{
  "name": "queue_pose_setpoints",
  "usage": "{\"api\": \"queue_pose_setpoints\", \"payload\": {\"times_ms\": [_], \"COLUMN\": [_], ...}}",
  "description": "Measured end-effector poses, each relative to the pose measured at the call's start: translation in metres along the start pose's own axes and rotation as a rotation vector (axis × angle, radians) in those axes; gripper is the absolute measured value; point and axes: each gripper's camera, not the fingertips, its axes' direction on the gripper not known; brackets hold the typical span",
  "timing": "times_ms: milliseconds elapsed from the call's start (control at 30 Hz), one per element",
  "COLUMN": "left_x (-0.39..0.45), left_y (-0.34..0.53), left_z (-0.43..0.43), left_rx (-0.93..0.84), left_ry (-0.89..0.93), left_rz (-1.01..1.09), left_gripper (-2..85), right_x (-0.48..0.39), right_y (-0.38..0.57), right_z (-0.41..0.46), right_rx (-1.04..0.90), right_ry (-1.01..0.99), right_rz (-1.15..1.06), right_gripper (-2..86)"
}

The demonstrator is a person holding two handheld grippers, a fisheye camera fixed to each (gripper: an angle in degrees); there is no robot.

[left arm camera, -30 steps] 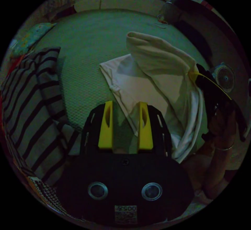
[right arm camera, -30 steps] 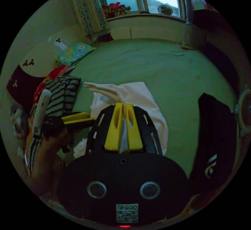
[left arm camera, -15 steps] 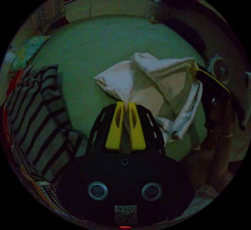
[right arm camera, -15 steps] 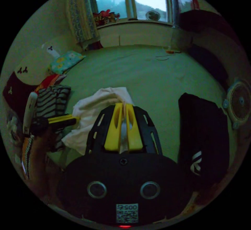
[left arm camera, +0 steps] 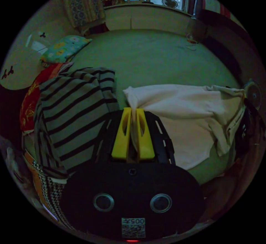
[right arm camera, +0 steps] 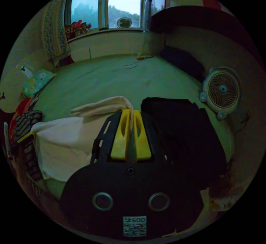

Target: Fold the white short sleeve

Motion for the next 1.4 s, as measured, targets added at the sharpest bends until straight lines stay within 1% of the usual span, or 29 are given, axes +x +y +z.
{"api": "queue_pose_setpoints", "payload": {"times_ms": [67,133,167,233,267,300,367,433,500,567,633,700,833,867,900,967,1033,1133,1233,1300,1400], "left_x": [0.005,0.016,0.019,0.031,0.034,0.037,0.039,0.043,0.052,0.068,0.102,0.132,0.196,0.204,0.219,0.241,0.268,0.296,0.318,0.329,0.345], "left_y": [0.001,0.002,0.002,0.002,0.003,0.005,0.008,0.014,0.02,0.025,0.031,0.032,0.039,0.041,0.043,0.047,0.052,0.059,0.065,0.069,0.074], "left_z": [-0.005,-0.004,-0.002,0.008,0.008,0.004,-0.008,-0.024,-0.029,-0.027,-0.024,-0.022,-0.019,-0.019,-0.021,-0.024,-0.03,-0.035,-0.042,-0.045,-0.05], "left_rx": [0.028,0.033,0.012,-0.118,-0.136,-0.141,-0.101,-0.033,-0.022,-0.056,-0.099,-0.133,-0.193,-0.2,-0.205,-0.206,-0.197,-0.207,-0.204,-0.212,-0.232], "left_ry": [0.014,0.011,0.003,-0.053,-0.058,-0.067,-0.069,-0.009,0.07,0.158,0.271,0.316,0.344,0.345,0.354,0.35,0.32,0.315,0.319,0.317,0.316], "left_rz": [-0.017,-0.018,-0.005,0.01,0.011,-0.001,-0.038,-0.072,-0.059,-0.029,0.082,0.181,0.315,0.331,0.368,0.418,0.484,0.543,0.576,0.587,0.61], "left_gripper": [4.7,4.9,5.1,6.5,6.9,7.3,7.9,9.0,9.7,9.7,8.0,6.2,7.8,8.2,9.0,9.7,10.0,10.3,10.6,10.8,11.2], "right_x": [0.002,-0.002,-0.005,-0.009,-0.01,-0.01,-0.014,-0.021,-0.031,-0.051,-0.069,-0.084,-0.098,-0.098,-0.098,-0.094,-0.088,-0.071,-0.047,-0.034,-0.027], "right_y": [-0.003,-0.006,-0.008,-0.008,-0.008,-0.008,-0.012,-0.01,-0.003,0.008,0.013,0.018,0.024,0.025,0.025,0.022,0.019,0.012,0.009,0.009,0.015], "right_z": [0.001,0.01,0.023,0.041,0.046,0.044,0.025,0.009,-0.004,-0.012,-0.008,0.0,0.017,0.021,0.023,0.021,0.012,-0.008,-0.023,-0.026,-0.017], "right_rx": [0.02,-0.017,-0.098,-0.249,-0.291,-0.29,-0.222,-0.194,-0.205,-0.275,-0.353,-0.398,-0.456,-0.467,-0.478,-0.481,-0.458,-0.433,-0.455,-0.489,-0.605], "right_ry": [0.001,0.018,0.039,0.073,0.073,0.075,0.094,0.077,-0.005,-0.172,-0.236,-0.184,0.0,0.017,0.017,0.042,0.032,0.06,0.032,0.01,0.016], "right_rz": [0.012,-0.021,-0.048,-0.071,-0.079,-0.078,-0.092,-0.136,-0.189,-0.273,-0.336,-0.38,-0.424,-0.425,-0.426,-0.436,-0.429,-0.396,-0.339,-0.292,-0.268], "right_gripper": [-1.2,-0.6,0.8,4.3,6.8,7.1,9.1,10.5,11.5,12.7,13.5,14.3,12.9,12.2,10.8,5.0,2.6,1.6,1.3,1.2,1.5]}}
